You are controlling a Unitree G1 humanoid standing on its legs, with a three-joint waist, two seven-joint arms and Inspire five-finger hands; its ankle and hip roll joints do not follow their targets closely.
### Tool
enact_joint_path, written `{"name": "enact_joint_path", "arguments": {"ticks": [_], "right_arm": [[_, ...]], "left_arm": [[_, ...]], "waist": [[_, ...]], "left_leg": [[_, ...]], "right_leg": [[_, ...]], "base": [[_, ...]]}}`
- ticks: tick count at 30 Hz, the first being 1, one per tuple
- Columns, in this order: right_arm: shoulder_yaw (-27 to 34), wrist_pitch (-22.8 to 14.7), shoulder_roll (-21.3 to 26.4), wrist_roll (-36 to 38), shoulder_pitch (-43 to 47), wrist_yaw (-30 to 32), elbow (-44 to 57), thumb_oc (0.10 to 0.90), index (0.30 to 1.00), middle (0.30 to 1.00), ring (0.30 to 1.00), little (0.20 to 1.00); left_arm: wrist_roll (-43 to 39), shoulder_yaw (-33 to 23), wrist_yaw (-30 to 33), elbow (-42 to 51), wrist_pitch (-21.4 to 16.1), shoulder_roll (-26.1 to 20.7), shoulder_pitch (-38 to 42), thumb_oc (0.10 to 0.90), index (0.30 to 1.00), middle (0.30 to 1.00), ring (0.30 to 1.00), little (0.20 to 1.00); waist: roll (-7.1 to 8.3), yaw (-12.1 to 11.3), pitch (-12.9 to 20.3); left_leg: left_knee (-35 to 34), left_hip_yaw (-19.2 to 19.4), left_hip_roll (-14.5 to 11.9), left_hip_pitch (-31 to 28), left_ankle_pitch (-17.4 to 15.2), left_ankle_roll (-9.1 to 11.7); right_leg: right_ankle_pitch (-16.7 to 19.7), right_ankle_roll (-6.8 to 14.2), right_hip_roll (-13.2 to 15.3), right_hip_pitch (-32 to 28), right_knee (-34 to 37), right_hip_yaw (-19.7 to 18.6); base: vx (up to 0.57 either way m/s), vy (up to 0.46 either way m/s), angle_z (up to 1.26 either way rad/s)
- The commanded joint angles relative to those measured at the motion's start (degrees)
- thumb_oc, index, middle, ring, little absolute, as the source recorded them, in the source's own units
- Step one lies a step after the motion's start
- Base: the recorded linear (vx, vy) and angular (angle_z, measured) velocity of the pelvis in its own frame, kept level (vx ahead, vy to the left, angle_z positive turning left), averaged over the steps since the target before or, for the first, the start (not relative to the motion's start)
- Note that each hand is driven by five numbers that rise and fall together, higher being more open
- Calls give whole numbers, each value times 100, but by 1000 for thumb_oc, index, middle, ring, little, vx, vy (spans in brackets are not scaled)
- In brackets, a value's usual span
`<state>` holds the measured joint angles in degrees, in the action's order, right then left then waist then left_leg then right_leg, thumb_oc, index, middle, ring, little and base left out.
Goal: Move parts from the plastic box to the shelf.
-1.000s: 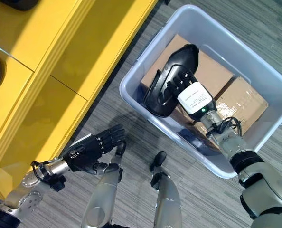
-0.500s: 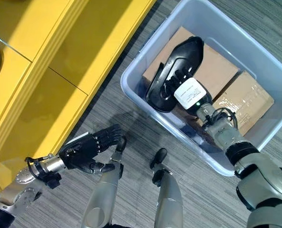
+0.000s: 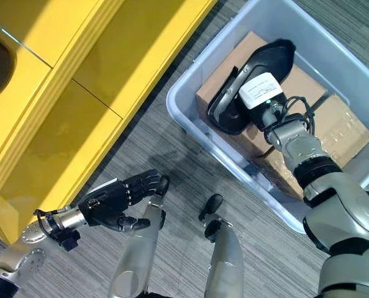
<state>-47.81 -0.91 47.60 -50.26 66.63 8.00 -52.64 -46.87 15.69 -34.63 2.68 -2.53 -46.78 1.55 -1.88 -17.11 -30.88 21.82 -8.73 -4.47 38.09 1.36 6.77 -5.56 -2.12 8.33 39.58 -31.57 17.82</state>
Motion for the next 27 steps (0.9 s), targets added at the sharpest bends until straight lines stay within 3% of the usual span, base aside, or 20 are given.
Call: {"name": "enact_joint_path", "arguments": {"ticks": [1, 10, 11, 18, 24, 27], "right_arm": [[-184, -43, 533, 383, -444, -501, -692, 400, 300, 300, 300, 300], [275, -511, 688, 799, -948, 389, -143, 400, 300, 300, 300, 300], [367, -631, 750, 831, -973, 635, 87, 400, 300, 300, 300, 300], [1010, -1141, 928, 832, -1618, 1590, 1402, 400, 300, 300, 300, 300], [2048, -1290, 1021, 395, -2649, 1898, 3308, 400, 300, 300, 300, 300], [2306, -1050, 954, 343, -2984, 1874, 3653, 400, 300, 300, 300, 300]], "left_arm": [[-7, -113, -267, 605, -127, 233, -199, 900, 1000, 1000, 1000, 1000], [-122, -330, -507, 684, -164, 169, -345, 900, 1000, 1000, 1000, 1000], [-89, -409, -553, 716, -143, 162, -306, 900, 1000, 1000, 1000, 1000], [-180, -563, -693, 863, -207, 186, -523, 900, 1000, 1000, 1000, 1000], [-269, -823, -939, 1012, -224, 314, -798, 900, 1000, 1000, 1000, 1000], [-215, -772, -1002, 996, -339, 296, -823, 900, 1000, 1000, 1000, 1000]], "waist": [[-459, 74, 109], [-431, 244, 109], [-463, 251, 109], [-431, 483, 109], [-330, 803, 150], [-180, 876, 513]], "left_leg": [[-740, 238, 190, 123, 231, -492], [-792, 293, 135, -245, 176, -475], [-837, 291, 84, -202, 310, -487], [-1041, 385, 73, -839, 232, -474], [-1543, 551, 11, -2000, 198, -420], [-1839, 669, -38, -2467, 171, -371]], "right_leg": [[-1309, 160, -354, -118, -1310, -90], [-1233, 145, -493, -503, -958, -237], [-1048, 103, -553, -478, -809, -196], [-859, 177, -599, -1108, -167, -434], [-514, 350, -521, -2299, 945, -751], [-326, 454, -456, -2883, 1605, -825]], "base": [[-22, 7, 9], [-13, 2, 0], [-89, 51, -3], [-23, 87, -13], [-9, 165, -25], [58, 128, -10]]}}
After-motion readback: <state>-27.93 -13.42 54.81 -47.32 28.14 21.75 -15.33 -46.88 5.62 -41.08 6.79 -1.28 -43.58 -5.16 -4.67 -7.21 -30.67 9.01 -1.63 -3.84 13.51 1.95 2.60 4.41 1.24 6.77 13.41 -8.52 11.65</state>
